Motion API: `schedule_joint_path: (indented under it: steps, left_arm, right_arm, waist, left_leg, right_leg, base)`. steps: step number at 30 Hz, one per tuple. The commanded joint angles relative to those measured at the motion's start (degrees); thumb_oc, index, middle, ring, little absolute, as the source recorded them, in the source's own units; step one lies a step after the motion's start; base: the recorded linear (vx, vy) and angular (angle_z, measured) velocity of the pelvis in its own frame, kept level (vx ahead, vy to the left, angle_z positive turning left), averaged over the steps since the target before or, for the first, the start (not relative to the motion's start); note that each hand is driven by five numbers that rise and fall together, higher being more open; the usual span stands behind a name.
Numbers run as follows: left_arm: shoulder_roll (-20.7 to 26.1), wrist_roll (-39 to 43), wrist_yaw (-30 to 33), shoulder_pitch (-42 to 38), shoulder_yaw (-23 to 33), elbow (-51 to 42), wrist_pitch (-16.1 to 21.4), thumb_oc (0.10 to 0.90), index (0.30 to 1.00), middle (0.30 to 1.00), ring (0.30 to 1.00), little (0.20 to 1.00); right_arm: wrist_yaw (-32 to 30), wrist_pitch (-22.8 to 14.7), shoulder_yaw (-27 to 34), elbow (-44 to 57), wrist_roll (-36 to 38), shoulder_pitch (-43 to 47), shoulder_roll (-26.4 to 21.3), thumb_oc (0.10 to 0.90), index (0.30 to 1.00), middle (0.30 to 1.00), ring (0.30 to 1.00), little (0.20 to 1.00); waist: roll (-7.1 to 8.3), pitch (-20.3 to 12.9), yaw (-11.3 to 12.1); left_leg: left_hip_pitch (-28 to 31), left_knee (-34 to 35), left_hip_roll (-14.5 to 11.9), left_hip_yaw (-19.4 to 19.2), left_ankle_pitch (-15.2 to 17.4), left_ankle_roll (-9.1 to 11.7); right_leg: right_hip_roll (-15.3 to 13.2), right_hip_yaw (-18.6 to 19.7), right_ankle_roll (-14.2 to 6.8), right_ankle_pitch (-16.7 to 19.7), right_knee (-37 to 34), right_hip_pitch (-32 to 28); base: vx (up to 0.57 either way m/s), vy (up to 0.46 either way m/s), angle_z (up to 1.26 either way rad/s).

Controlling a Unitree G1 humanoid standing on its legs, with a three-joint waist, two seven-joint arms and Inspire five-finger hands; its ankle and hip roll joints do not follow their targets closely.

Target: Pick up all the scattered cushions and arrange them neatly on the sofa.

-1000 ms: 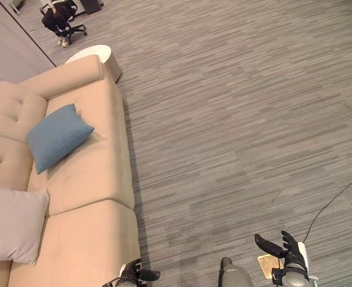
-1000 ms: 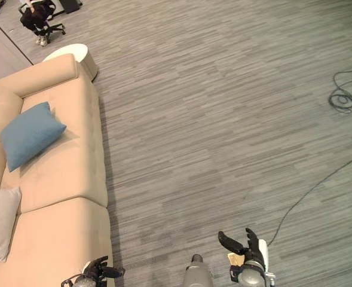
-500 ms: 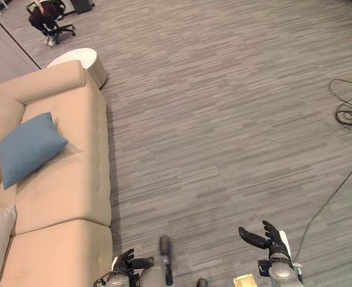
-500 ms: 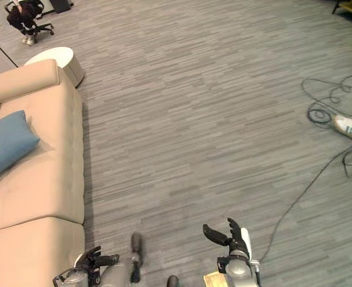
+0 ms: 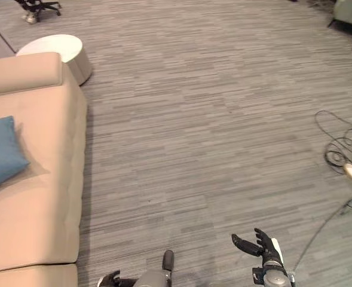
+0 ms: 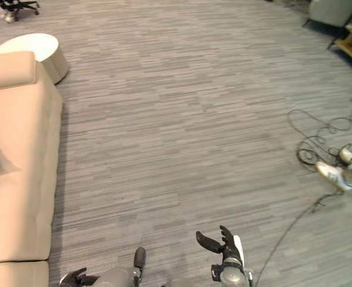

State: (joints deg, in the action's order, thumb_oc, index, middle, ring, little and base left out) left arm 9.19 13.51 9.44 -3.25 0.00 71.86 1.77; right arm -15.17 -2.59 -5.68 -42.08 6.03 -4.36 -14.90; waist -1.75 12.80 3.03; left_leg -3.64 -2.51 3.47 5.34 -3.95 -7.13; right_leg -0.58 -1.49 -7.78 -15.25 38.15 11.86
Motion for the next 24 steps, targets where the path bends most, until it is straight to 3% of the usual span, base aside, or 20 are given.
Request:
schedule_joint_path:
  steps: [1, 4, 5, 6, 8, 10, 11, 12, 14, 16, 18, 19, 20, 21, 22, 24]
  left_arm:
    - [0.2, 1.0, 0.4, 0.9, -1.9, 3.1, 0.0, 0.8, 0.9, 0.9, 0.9, 0.9]
    - [-0.4, 2.1, -0.1, 0.3, -2.5, 3.6, 0.2, 0.8, 0.9, 0.9, 0.9, 0.9]
    - [-0.4, 2.1, -0.1, 0.3, -2.6, 3.7, 0.2, 0.8, 0.9, 0.9, 0.9, 0.9]
    - [-0.8, 4.3, -0.6, 0.6, -1.3, 4.7, 0.2, 0.8, 0.9, 0.9, 0.9, 0.9]
    - [-1.0, 4.3, -0.7, 1.2, -1.2, 5.7, 0.0, 0.8, 0.9, 0.9, 0.9, 0.9]
    - [-1.5, 6.2, -0.6, 1.2, -0.7, 4.7, 0.5, 0.8, 0.9, 0.9, 0.9, 0.9]
    - [-1.3, 7.2, -0.1, 0.6, -1.1, 3.4, 0.3, 0.8, 0.9, 0.9, 0.9, 0.9]
    - [-1.3, 7.2, -0.1, 0.6, -1.1, 3.5, 0.3, 0.8, 0.9, 0.9, 0.9, 0.9]
    - [-1.0, 7.9, -0.3, 0.4, -1.0, 2.7, 0.4, 0.8, 0.9, 0.9, 0.9, 0.9]
    - [-0.7, 8.3, -0.7, 0.5, -0.6, 3.2, 0.3, 0.8, 0.9, 0.9, 0.9, 0.9]
    - [-0.5, 8.5, -1.0, 0.8, -0.1, 3.7, 0.3, 0.8, 0.9, 0.9, 0.9, 0.9]
    - [-0.2, 8.5, -1.2, 1.1, 0.3, 4.0, 0.3, 0.8, 0.9, 0.9, 0.9, 0.9]
    - [-0.1, 8.2, -1.3, 2.2, 1.2, 4.6, 0.0, 0.8, 0.9, 0.9, 0.9, 0.9]
    - [0.0, 8.2, -1.3, 2.3, 1.2, 4.6, 0.0, 0.8, 0.9, 0.9, 0.9, 0.9]
    - [0.3, 7.9, -1.3, 3.1, 2.3, 5.7, -0.2, 0.8, 0.9, 0.9, 0.9, 0.9]
    - [0.7, 8.0, -1.5, 3.6, 3.0, 6.1, -0.4, 0.8, 0.9, 0.9, 0.9, 0.9]
  right_arm:
    - [0.1, -3.6, 2.1, 6.0, 3.6, -1.5, -1.1, 0.8, 0.9, 0.9, 0.9, 0.9]
    - [-0.2, -3.3, 2.3, 5.9, 3.8, -1.8, -1.2, 0.8, 0.9, 0.9, 0.9, 0.9]
    - [-0.2, -3.3, 2.3, 5.8, 3.8, -1.8, -1.3, 0.8, 0.9, 0.9, 0.9, 0.9]
    - [0.2, -3.1, 2.5, 6.3, 4.5, -2.7, -0.7, 0.8, 0.9, 0.9, 0.9, 0.9]
    - [0.5, -3.3, 2.4, 6.5, 4.4, -3.0, -0.7, 0.8, 0.9, 0.9, 0.9, 0.9]
    - [0.7, -3.9, 2.8, 7.6, 4.9, -3.1, -1.3, 0.8, 0.9, 0.9, 0.9, 0.9]
    - [0.0, -4.3, 2.8, 7.9, 6.0, -2.6, -2.3, 0.8, 0.9, 0.9, 0.9, 0.9]
    - [0.0, -4.3, 2.7, 7.9, 6.0, -2.5, -2.3, 0.8, 0.9, 0.9, 0.9, 0.9]
    - [-0.4, -4.1, 2.7, 7.3, 6.0, -2.4, -2.9, 0.8, 0.9, 0.9, 0.9, 0.9]
    - [-0.3, -4.1, 2.2, 6.9, 5.7, -1.5, -3.3, 0.8, 0.9, 0.9, 0.9, 0.9]
    - [0.0, -4.1, 2.0, 7.0, 5.5, -1.3, -3.4, 0.8, 0.9, 0.9, 0.9, 0.9]
    - [0.3, -4.1, 1.8, 7.3, 5.3, -1.2, -3.5, 0.8, 0.9, 0.9, 0.9, 0.9]
    - [0.3, -4.0, 1.4, 8.1, 5.0, -1.2, -3.5, 0.8, 0.9, 0.9, 0.9, 0.9]
    - [0.3, -4.0, 1.4, 8.1, 5.0, -1.3, -3.4, 0.8, 0.9, 0.9, 0.9, 0.9]
    - [0.2, -3.9, 1.2, 8.7, 5.5, -1.6, -2.8, 0.8, 0.9, 0.9, 0.9, 0.9]
    - [0.4, -3.8, 0.8, 9.3, 5.4, -1.6, -2.4, 0.8, 0.9, 0.9, 0.9, 0.9]
  waist:
    - [-1.19, -3.3, -1.3]
    - [-1.63, -3.3, -3.5]
    - [-1.8, -3.2, -3.6]
    - [-1.03, -4.0, -3.7]
    - [-1.04, -4.5, -3.8]
    - [-1.03, -3.5, -4.2]
    - [0.46, -0.6, -3.9]
    - [0.62, -0.8, -4.1]
    - [0.92, -0.2, -3.3]
    - [1.49, -0.1, -1.6]
    - [1.53, -0.3, -0.7]
    - [1.34, -1.0, 0.3]
    - [0.47, -2.1, 2.4]
    - [0.66, -2.0, 2.4]
    - [0.86, -2.7, 3.9]
    - [1.41, -2.9, 4.6]
  left_leg:
    - [2.8, -3.9, -2.6, 0.4, 10.8, 6.3]
    - [6.6, -3.3, -2.6, 5.1, 12.8, 7.8]
    - [6.8, -3.3, -2.8, 5.3, 12.9, 7.8]
    - [7.8, -4.1, -2.6, 7.5, 14.4, 8.8]
    - [7.3, -6.4, -2.9, 7.8, 13.7, 9.4]
    - [1.4, -19.3, -6.1, 3.7, 9.5, 11.1]
    - [-7.2, -32.1, -8.5, -2.3, 7.2, 10.5]
    - [-7.5, -31.9, -8.4, -2.2, 6.9, 10.5]
    - [-9.9, -30.2, -11.8, -8.3, 7.0, 9.7]
    - [-14.5, -27.1, -11.0, -10.4, 8.1, 9.4]
    - [-15.2, -23.9, -10.4, -10.8, 8.7, 9.3]
    - [-15.4, -18.6, -10.1, -11.7, 7.0, 9.6]
    - [-16.9, -11.0, -10.4, -14.6, 2.3, 10.4]
    - [-16.6, -10.7, -10.2, -14.7, 2.2, 10.4]
    - [-18.5, -7.2, -10.4, -18.1, 1.1, 10.9]
    - [-18.7, -7.1, -10.2, -18.4, 0.8, 10.9]
  right_leg:
    - [-2.1, 3.8, 0.8, 8.9, -20.8, 0.3]
    - [-2.7, 9.3, -0.4, 12.2, -25.4, 4.8]
    - [-2.6, 9.0, -0.4, 12.1, -25.4, 4.5]
    - [-2.7, 9.4, -0.9, 12.8, -26.1, 2.9]
    - [-2.4, 8.6, -0.4, 12.6, -26.8, 1.5]
    - [-2.8, 6.1, 0.9, 11.6, -26.8, -0.9]
    - [-3.9, 2.8, 3.1, 10.4, -26.9, -3.1]
    - [-4.1, 2.7, 3.1, 10.6, -27.1, -2.9]
    - [-4.1, -1.0, 4.1, 8.4, -28.0, -5.8]
    - [-3.9, -3.1, 4.5, 6.8, -28.6, -8.6]
    - [-3.4, -3.7, 4.3, 5.8, -29.0, -10.1]
    - [-2.9, -4.3, 4.1, 5.0, -29.6, -11.5]
    - [-1.2, -5.2, 4.0, 3.2, -30.0, -14.8]
    - [-1.5, -5.2, 4.0, 3.1, -30.0, -14.9]
    - [-0.3, -5.2, 3.9, 1.4, -30.1, -18.3]
    - [-0.2, -4.8, 3.7, 0.7, -29.8, -19.9]
  base:
    - [0.72, -0.246, 1.04]
    - [0.46, -0.168, 1.2]
    - [0.38, -0.257, 1.04]
    - [0.26, -0.195, 1.19]
    - [0.3, -0.247, 1.16]
    - [0.19, -0.335, 1.06]
    - [0.04, -0.299, 1.14]
    - [0.11, -0.328, 0.93]
    - [0.2, -0.17, 0.72]
    - [0.32, -0.114, 0.87]
    - [0.29, -0.029, 0.42]
    - [0.51, 0.043, 0.13]
    - [0.51, 0.04, 0.14]
    - [0.73, 0.081, 0.15]
    - [0.57, 0.082, 0.12]
    - [0.58, 0.118, 0.01]
